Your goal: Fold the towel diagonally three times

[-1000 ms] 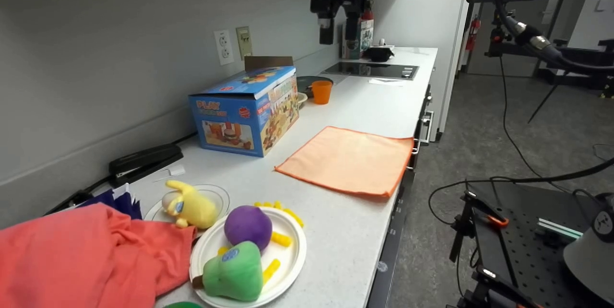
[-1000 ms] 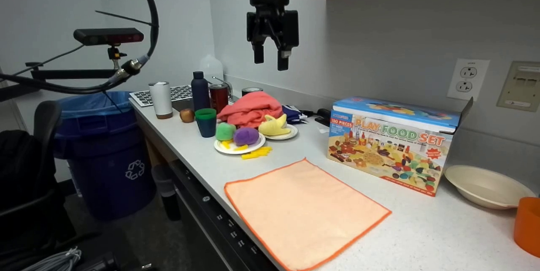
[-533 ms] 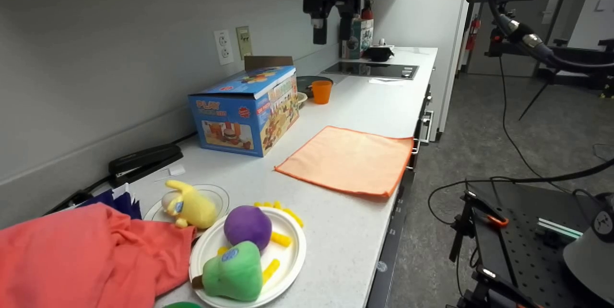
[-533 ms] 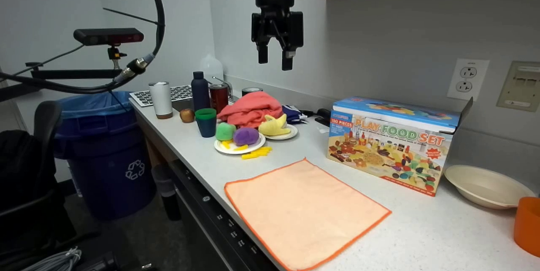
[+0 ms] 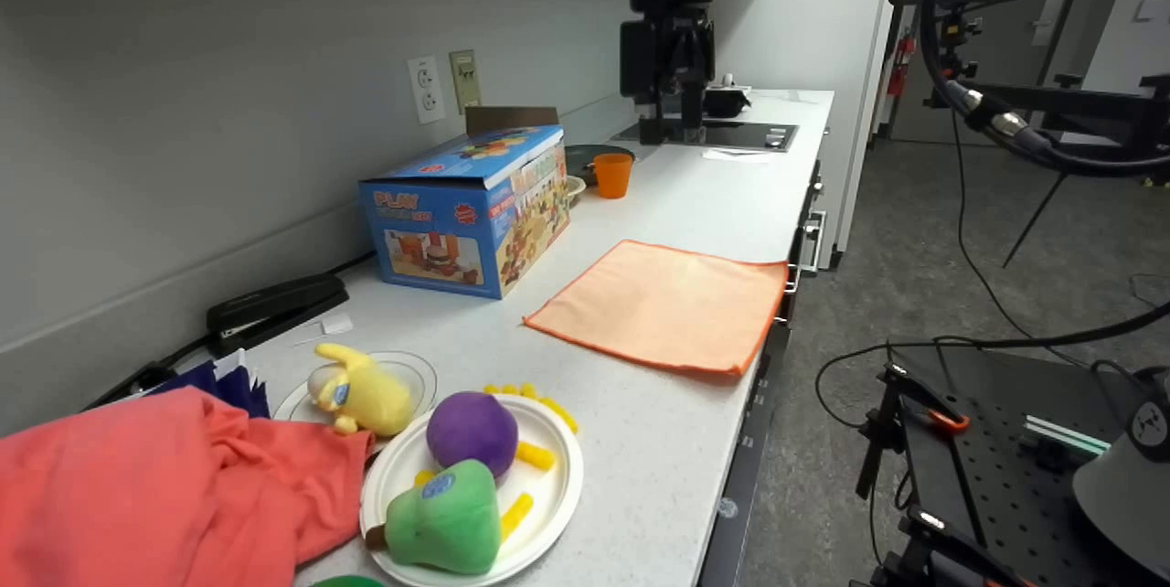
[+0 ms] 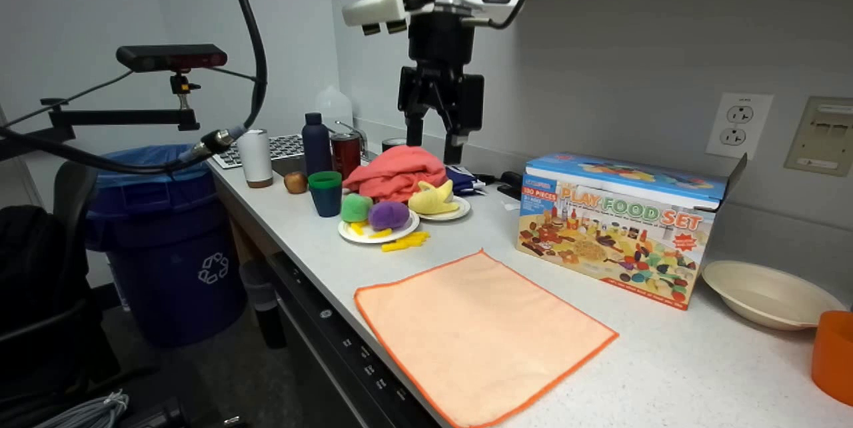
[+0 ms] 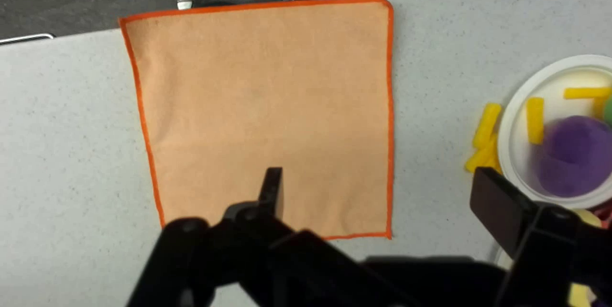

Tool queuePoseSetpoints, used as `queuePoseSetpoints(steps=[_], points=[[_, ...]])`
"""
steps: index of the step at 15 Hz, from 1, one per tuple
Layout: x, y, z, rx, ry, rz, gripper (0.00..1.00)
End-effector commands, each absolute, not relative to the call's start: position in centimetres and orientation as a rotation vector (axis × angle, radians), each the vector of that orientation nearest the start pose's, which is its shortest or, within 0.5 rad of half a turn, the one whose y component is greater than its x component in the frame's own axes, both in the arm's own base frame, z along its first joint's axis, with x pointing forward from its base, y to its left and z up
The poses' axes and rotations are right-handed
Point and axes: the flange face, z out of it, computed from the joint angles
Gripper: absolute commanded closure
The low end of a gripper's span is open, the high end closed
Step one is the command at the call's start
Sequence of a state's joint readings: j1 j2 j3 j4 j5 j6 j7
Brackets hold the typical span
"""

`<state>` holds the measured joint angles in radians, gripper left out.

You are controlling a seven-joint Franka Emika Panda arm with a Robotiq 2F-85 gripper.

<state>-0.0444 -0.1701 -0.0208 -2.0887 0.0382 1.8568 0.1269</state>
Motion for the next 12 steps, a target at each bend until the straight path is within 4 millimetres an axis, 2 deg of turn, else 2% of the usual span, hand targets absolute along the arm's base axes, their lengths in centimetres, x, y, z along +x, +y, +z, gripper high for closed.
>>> queuePoseSetpoints(steps=[1, 5, 6, 8, 12], points=[[48.3, -5.2, 45.6, -3.088, 0.282, 0.149, 0.0], [47.2, -6.4, 40.5, -3.062, 0.294, 0.317, 0.0], [47.4, -5.8, 42.1, -3.066, 0.313, 0.28, 0.0], [47.1, -5.9, 40.4, -3.06, 0.318, 0.331, 0.0], [47.2, -6.0, 40.1, -3.06, 0.319, 0.339, 0.0]])
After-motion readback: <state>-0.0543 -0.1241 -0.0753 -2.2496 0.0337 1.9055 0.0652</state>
